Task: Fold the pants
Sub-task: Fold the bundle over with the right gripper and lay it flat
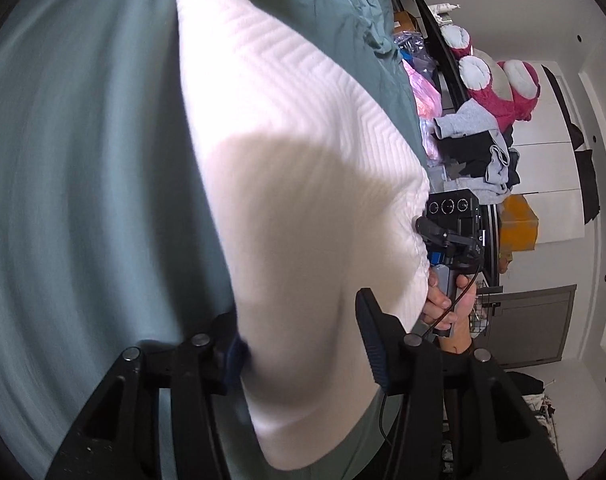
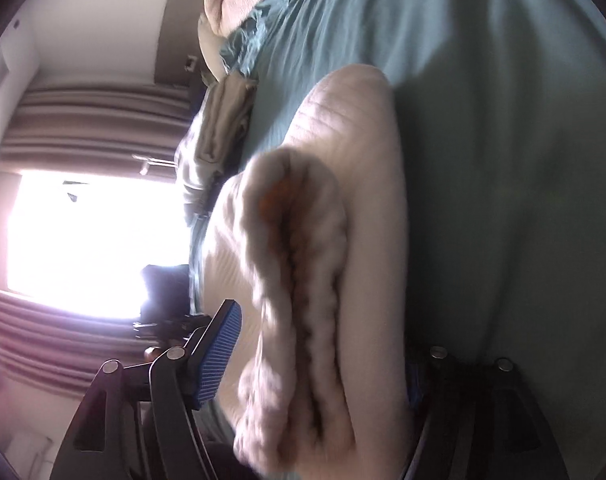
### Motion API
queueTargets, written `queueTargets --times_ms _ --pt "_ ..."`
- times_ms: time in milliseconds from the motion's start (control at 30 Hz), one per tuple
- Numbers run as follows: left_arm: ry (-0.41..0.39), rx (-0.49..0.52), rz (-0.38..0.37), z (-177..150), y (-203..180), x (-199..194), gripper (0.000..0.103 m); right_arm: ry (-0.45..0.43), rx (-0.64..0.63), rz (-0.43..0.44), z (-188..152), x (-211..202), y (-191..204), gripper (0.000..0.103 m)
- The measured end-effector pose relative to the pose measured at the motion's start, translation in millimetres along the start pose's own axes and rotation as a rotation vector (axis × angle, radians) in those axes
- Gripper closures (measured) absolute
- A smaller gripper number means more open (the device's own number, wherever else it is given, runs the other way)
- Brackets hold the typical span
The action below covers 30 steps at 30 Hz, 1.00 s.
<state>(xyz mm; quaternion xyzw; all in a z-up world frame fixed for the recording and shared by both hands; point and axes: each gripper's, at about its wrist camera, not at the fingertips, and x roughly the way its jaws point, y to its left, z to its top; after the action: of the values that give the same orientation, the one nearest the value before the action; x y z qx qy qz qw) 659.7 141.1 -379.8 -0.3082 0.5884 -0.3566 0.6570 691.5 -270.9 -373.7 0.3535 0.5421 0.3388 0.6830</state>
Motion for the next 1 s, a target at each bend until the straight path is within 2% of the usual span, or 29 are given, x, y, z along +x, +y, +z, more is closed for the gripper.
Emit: queueTargets --times_ms 200,333,467,567,600,667,767,867,933,1000 --pt "-0.020 -0.001 -0.016 -36 -3 -9 0.056 -0.045 0.026 0.061 -47 -32 -14 0.000" --pt "0.000 -0.015 -0.041 -50 -3 -15 0.056 -0.053 0.033 0.072 -72 -44 -16 0.000" --pt "0.010 -0.026 -0.054 -61 -3 -14 0.056 -0.050 0.032 0.051 -93 -51 -18 0.000" --pt "-0.009 -0.029 -0.063 -65 1 -13 0.056 -0.085 0.066 0.022 -96 -45 -21 0.000" --pt "-0.015 -0.032 -0.067 -64 1 -12 0.058 -0.101 0.087 0.022 -97 -47 -25 0.000" --pt "-0.016 -0.047 -0.072 -62 0 -13 0.080 -0.098 0.100 0.002 -95 -43 -28 0.000" --pt "-0.033 -0.045 -0.115 -56 -11 -25 0.080 -0.106 0.066 0.002 -95 -51 -12 0.000" --pt "-0.039 -0.008 -0.107 -56 -24 -34 0.080 -0.124 0.000 0.039 -98 -60 10 0.000" --pt "-0.025 -0.026 -0.094 -60 -18 -30 0.080 -0.116 0.005 0.030 -103 -61 6 0.000" --pt "-0.008 -0.044 -0.066 -64 -5 -22 0.082 -0.106 0.026 -0.023 -105 -54 -8 0.000"
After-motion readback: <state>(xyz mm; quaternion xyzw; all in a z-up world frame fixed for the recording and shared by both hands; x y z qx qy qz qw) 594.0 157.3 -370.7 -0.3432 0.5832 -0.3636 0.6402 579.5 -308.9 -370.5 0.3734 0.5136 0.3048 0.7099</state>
